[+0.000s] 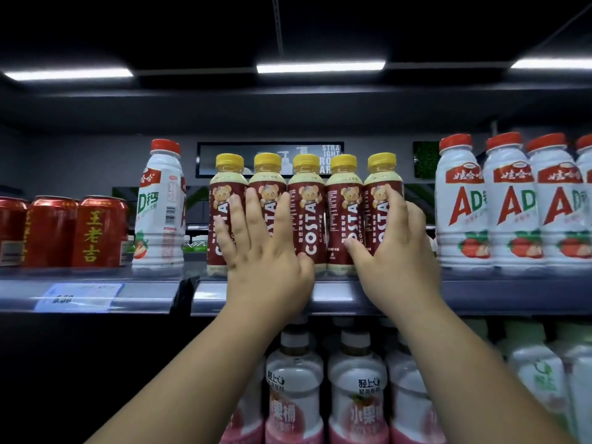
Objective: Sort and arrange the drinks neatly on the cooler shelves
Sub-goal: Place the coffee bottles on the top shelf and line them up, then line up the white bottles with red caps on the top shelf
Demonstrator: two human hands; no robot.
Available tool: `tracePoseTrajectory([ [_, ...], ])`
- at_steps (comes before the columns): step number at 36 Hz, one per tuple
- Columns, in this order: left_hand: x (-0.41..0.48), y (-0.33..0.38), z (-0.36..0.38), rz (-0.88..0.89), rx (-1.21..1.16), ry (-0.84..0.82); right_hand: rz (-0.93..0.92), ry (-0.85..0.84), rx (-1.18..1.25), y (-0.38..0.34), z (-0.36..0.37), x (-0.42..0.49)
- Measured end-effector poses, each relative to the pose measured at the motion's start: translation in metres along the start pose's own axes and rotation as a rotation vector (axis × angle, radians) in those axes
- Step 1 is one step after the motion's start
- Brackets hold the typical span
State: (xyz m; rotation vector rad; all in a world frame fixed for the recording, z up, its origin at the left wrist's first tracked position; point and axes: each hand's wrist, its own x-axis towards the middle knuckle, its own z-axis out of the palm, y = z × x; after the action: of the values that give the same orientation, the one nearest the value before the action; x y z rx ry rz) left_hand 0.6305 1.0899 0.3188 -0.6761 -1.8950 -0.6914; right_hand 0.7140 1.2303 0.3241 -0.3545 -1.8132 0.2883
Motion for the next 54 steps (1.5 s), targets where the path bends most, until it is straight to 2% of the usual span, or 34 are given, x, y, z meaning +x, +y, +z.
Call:
tracePoseTrajectory([
  [7, -0.001, -0.001, 0.002, -0.017, 0.089, -0.009, -0.016, 0.003, 0.018, 0.000, -0.002, -0.002],
  [13, -0.005, -0.005, 0.000, 0.029, 0.018, 0.026, -0.026, 0.013, 0.017, -0.001, -0.003, -0.004],
  [17, -0.015, -0.022, -0.013, 0.069, -0.024, 0.049, -0.095, 0.123, 0.002, -0.006, -0.004, -0.010],
  [20, -0.022, -0.050, -0.028, 0.047, 0.014, 0.050, -0.214, 0.229, 0.114, -0.018, 0.003, -0.022],
  [26, -0.022, -0.116, -0.069, 0.018, 0.049, 0.110, -0.358, 0.011, 0.394, -0.085, 0.037, -0.053],
  [30, -0.018, -0.160, -0.090, 0.021, 0.030, 0.089, -0.214, -0.232, 0.569, -0.135, 0.057, -0.056],
  [33, -0.017, -0.187, -0.100, 0.026, 0.022, 0.008, -0.159, -0.311, 0.593, -0.169, 0.074, -0.051],
  [40, -0.018, -0.230, -0.104, 0.080, -0.121, -0.080, -0.126, -0.339, 0.458, -0.223, 0.113, -0.037],
  [46, -0.020, -0.251, -0.103, 0.096, -0.248, -0.092, -0.081, -0.342, 0.266, -0.235, 0.136, -0.027],
  [49, -0.019, -0.254, -0.107, 0.075, -0.350, -0.151, -0.072, -0.271, 0.381, -0.233, 0.138, -0.029],
  [54, -0.007, -0.242, -0.120, 0.009, -0.644, -0.193, -0.063, -0.216, 0.730, -0.234, 0.114, -0.029],
])
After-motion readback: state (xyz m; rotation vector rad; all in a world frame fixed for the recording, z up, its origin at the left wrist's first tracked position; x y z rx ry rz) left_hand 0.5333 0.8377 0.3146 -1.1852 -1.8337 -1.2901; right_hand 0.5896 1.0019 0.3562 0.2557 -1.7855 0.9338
